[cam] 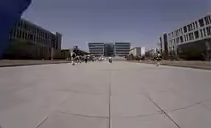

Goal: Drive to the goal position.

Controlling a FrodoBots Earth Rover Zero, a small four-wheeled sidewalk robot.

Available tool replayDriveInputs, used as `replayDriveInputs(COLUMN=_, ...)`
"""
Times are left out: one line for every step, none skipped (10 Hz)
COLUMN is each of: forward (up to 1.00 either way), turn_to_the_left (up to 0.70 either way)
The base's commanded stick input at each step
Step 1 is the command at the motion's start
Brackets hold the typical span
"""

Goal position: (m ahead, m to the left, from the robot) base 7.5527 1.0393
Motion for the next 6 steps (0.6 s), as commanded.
replayDriveInputs(forward=1.0, turn_to_the_left=0.0)
replayDriveInputs(forward=1.0, turn_to_the_left=0.0)
replayDriveInputs(forward=1.0, turn_to_the_left=0.0)
replayDriveInputs(forward=1.0, turn_to_the_left=0.0)
replayDriveInputs(forward=1.0, turn_to_the_left=0.0)
replayDriveInputs(forward=1.0, turn_to_the_left=0.0)
